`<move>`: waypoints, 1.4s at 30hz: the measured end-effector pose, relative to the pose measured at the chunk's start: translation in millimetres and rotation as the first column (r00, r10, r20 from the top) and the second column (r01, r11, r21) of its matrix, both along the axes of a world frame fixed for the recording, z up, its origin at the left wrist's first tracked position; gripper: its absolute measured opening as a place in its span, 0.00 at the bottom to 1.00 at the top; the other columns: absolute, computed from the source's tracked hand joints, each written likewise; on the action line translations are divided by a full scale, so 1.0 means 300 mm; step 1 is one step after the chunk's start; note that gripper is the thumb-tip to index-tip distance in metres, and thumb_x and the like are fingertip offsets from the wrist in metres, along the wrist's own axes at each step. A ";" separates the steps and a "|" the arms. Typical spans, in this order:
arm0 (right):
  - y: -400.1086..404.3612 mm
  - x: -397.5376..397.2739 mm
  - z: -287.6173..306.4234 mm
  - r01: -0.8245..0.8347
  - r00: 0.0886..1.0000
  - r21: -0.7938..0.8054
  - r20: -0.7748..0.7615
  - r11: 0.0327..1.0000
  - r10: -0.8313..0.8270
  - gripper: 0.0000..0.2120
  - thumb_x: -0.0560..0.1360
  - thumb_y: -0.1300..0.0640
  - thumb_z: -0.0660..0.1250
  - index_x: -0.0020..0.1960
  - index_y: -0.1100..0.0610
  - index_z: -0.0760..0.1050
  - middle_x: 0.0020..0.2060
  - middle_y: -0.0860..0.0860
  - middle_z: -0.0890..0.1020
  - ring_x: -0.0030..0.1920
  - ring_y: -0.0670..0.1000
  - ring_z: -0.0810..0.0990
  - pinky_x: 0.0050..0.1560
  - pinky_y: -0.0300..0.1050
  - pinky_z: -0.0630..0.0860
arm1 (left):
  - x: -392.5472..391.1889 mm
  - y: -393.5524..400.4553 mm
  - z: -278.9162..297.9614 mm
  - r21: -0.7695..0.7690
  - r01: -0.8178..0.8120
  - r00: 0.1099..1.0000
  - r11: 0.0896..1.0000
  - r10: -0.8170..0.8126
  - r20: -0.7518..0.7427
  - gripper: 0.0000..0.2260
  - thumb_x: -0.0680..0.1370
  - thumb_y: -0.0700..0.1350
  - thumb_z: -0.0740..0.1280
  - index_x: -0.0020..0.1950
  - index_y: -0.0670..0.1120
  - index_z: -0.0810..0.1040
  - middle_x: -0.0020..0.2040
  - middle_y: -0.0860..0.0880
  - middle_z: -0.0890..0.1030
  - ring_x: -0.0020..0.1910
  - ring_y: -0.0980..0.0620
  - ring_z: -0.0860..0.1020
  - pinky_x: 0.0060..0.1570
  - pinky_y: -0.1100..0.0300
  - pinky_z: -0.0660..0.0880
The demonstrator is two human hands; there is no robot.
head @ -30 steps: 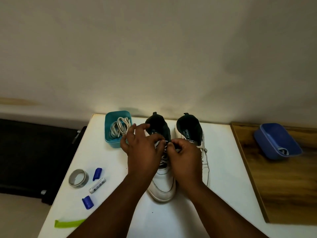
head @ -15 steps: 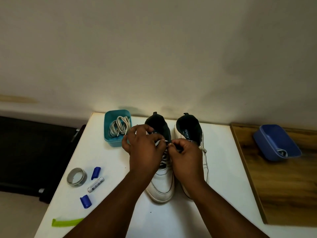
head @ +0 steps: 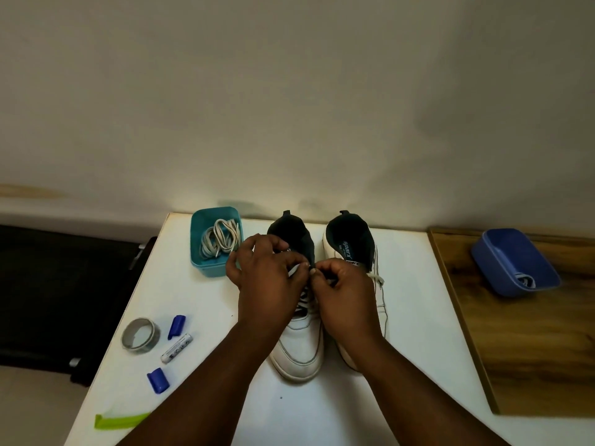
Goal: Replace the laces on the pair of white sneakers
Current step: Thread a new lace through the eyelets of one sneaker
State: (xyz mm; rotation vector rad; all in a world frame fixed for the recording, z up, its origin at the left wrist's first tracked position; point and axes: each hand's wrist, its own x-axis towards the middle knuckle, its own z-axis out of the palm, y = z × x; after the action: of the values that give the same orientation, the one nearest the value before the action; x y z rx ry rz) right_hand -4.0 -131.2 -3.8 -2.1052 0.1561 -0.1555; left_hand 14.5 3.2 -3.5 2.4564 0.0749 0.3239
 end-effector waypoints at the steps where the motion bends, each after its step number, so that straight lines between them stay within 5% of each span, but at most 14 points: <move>1: -0.007 0.004 0.000 -0.008 1.000 -0.025 -0.001 1.000 0.008 0.09 0.81 0.52 0.65 0.44 0.49 0.81 0.36 0.43 0.82 0.39 0.42 0.80 0.41 0.45 0.77 | 0.002 0.003 -0.003 0.015 0.008 1.000 1.000 -0.008 0.015 0.06 0.77 0.56 0.72 0.50 0.58 0.86 0.60 0.57 0.75 0.72 0.48 0.65 0.73 0.44 0.51; 13: -0.020 -0.010 0.033 0.070 0.993 -0.313 0.109 0.947 -0.037 0.06 0.82 0.51 0.61 0.46 0.48 0.73 0.35 0.45 0.78 0.36 0.46 0.78 0.36 0.49 0.78 | 0.000 0.020 -0.031 0.050 0.114 0.993 0.992 -0.114 0.014 0.08 0.79 0.59 0.67 0.54 0.63 0.83 0.68 0.55 0.73 0.78 0.45 0.59 0.75 0.37 0.49; 16: -0.056 0.015 0.083 0.294 0.948 -0.056 0.142 0.954 -0.284 0.07 0.83 0.54 0.59 0.48 0.53 0.73 0.37 0.47 0.78 0.37 0.47 0.78 0.34 0.43 0.74 | -0.008 0.033 -0.017 0.098 0.130 0.990 0.987 -0.124 -0.069 0.16 0.77 0.63 0.60 0.60 0.62 0.80 0.72 0.55 0.71 0.78 0.47 0.58 0.76 0.38 0.48; 19: -0.141 0.055 0.144 0.516 0.816 0.395 0.043 0.760 -0.577 0.09 0.83 0.56 0.57 0.46 0.54 0.73 0.40 0.51 0.82 0.36 0.53 0.79 0.33 0.44 0.73 | -0.023 0.059 -0.009 0.135 0.174 0.982 0.975 -0.161 -0.102 0.19 0.76 0.59 0.58 0.65 0.61 0.78 0.74 0.55 0.69 0.79 0.47 0.57 0.77 0.39 0.46; 23: -0.190 0.059 0.191 0.472 0.744 0.715 -0.009 0.516 -0.668 0.09 0.82 0.62 0.54 0.45 0.54 0.68 0.36 0.52 0.79 0.28 0.51 0.76 0.29 0.41 0.72 | -0.034 0.075 0.001 0.153 0.205 0.976 0.967 -0.191 -0.101 0.22 0.76 0.58 0.55 0.66 0.60 0.77 0.74 0.55 0.70 0.76 0.49 0.61 0.76 0.37 0.50; 26: -0.173 0.052 0.202 0.381 0.818 0.786 -0.042 0.487 -0.574 0.06 0.84 0.63 0.58 0.54 0.54 0.70 0.44 0.53 0.85 0.36 0.52 0.85 0.38 0.44 0.81 | -0.033 0.080 0.007 0.137 0.200 0.978 0.970 -0.188 -0.095 0.24 0.76 0.59 0.51 0.67 0.60 0.77 0.73 0.56 0.70 0.74 0.52 0.63 0.76 0.38 0.51; 28: -0.164 0.045 0.177 0.368 0.880 0.685 -0.037 0.629 -0.474 0.09 0.83 0.62 0.63 0.60 0.51 0.72 0.49 0.51 0.85 0.44 0.52 0.87 0.46 0.47 0.84 | -0.033 0.084 0.005 0.125 0.192 0.980 0.973 -0.183 -0.083 0.25 0.76 0.58 0.50 0.68 0.60 0.76 0.72 0.57 0.71 0.73 0.53 0.65 0.76 0.38 0.52; 31: -0.173 0.020 0.133 0.257 0.966 0.010 0.034 0.966 -0.257 0.10 0.79 0.58 0.69 0.59 0.48 0.77 0.56 0.47 0.81 0.50 0.48 0.83 0.52 0.46 0.80 | -0.032 0.084 0.005 0.077 0.198 0.979 0.977 -0.193 -0.061 0.26 0.76 0.57 0.51 0.71 0.58 0.74 0.72 0.56 0.72 0.72 0.52 0.67 0.75 0.38 0.54; 33: -0.177 -0.003 0.118 0.096 0.994 -0.410 -0.007 0.907 -0.108 0.11 0.77 0.56 0.72 0.58 0.48 0.78 0.61 0.50 0.75 0.53 0.49 0.77 0.52 0.43 0.76 | -0.031 0.081 0.014 0.026 0.173 0.985 0.985 -0.173 -0.016 0.26 0.76 0.54 0.52 0.72 0.56 0.73 0.71 0.53 0.74 0.71 0.51 0.69 0.74 0.38 0.58; 35: -0.172 -0.024 0.111 0.016 0.996 -0.606 -0.057 0.796 -0.063 0.14 0.75 0.54 0.73 0.60 0.49 0.80 0.63 0.53 0.73 0.56 0.54 0.76 0.52 0.46 0.77 | -0.028 0.081 0.026 -0.033 0.132 0.990 0.991 -0.130 0.063 0.24 0.77 0.51 0.53 0.72 0.54 0.73 0.68 0.52 0.76 0.68 0.50 0.72 0.72 0.38 0.62; 39: -0.172 -0.030 0.113 0.082 0.997 -0.765 0.054 0.639 -0.063 0.08 0.76 0.53 0.72 0.55 0.49 0.83 0.63 0.56 0.77 0.56 0.60 0.77 0.51 0.52 0.76 | -0.035 0.077 0.046 -0.129 0.107 0.983 0.986 -0.085 0.160 0.24 0.76 0.47 0.55 0.71 0.51 0.73 0.67 0.52 0.76 0.67 0.50 0.72 0.70 0.42 0.65; 42: -0.162 -0.023 0.158 0.209 0.969 -0.675 0.239 0.707 -0.057 0.06 0.79 0.53 0.70 0.56 0.50 0.81 0.63 0.54 0.77 0.55 0.57 0.78 0.50 0.52 0.78 | -0.040 0.067 0.067 -0.199 0.136 0.973 0.970 -0.093 0.212 0.21 0.78 0.45 0.57 0.71 0.51 0.74 0.66 0.53 0.76 0.66 0.52 0.72 0.68 0.46 0.69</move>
State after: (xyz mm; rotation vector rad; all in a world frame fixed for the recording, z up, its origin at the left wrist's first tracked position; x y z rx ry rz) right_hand -11.0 -179.9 43.5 -2.8216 0.1409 -0.5989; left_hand 2.3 23.4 16.5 2.1937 -0.1146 0.4856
